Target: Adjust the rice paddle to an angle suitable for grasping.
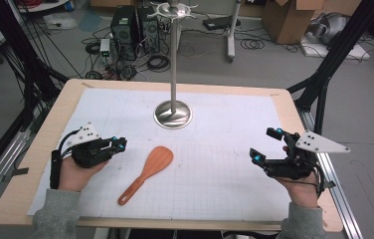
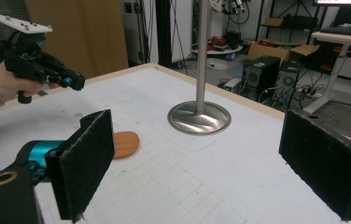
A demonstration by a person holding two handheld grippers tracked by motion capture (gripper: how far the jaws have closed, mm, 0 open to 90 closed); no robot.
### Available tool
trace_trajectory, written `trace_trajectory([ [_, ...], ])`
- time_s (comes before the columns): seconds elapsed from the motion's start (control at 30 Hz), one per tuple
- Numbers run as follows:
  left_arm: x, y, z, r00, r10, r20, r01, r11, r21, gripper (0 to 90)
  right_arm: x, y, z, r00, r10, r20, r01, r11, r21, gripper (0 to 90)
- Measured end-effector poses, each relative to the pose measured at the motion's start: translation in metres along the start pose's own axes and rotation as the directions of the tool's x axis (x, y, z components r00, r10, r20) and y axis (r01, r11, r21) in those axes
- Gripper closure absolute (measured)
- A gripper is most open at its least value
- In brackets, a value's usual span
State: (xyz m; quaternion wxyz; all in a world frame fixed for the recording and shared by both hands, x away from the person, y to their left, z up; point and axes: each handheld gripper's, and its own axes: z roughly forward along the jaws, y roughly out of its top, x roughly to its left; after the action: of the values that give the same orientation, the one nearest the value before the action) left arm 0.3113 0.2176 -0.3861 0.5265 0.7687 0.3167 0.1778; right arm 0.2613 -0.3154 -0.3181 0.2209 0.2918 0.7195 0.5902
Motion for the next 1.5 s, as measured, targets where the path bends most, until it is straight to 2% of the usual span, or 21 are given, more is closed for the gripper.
trace_trajectory([
  [0.17,0.002,-0.005,0.007,0.9998,-0.018,-0.007,0.018,0.9991,0.039,89.3,0.000,0.000,0.000,1.0000,0.001,0.001,-0.001,1.000,0.007,9.3],
  [0.77,-0.003,-0.015,0.036,0.9996,-0.010,0.027,0.007,0.9945,0.105,89.5,0.001,-0.003,-0.002,1.0000,0.008,0.003,-0.008,1.000,0.022,9.3],
  [0.97,-0.005,-0.018,0.047,0.9995,-0.001,0.033,-0.003,0.9917,0.128,89.6,0.000,-0.005,-0.002,0.9999,0.011,0.007,-0.011,0.999,0.033,9.3],
  [1.17,-0.006,-0.021,0.056,0.9994,0.015,0.031,-0.020,0.9847,0.173,89.5,0.001,-0.005,-0.003,0.9999,0.012,0.010,-0.012,0.999,0.034,9.3],
  [1.33,-0.006,-0.023,0.062,0.9995,0.017,0.028,-0.022,0.9804,0.196,89.6,0.001,-0.006,-0.004,0.9999,0.012,0.009,-0.012,0.999,0.037,9.3],
  [1.5,-0.004,-0.025,0.065,0.9995,0.007,0.031,-0.013,0.9800,0.199,89.5,0.001,-0.006,-0.005,0.9999,0.009,0.009,-0.009,0.999,0.036,9.3],
])
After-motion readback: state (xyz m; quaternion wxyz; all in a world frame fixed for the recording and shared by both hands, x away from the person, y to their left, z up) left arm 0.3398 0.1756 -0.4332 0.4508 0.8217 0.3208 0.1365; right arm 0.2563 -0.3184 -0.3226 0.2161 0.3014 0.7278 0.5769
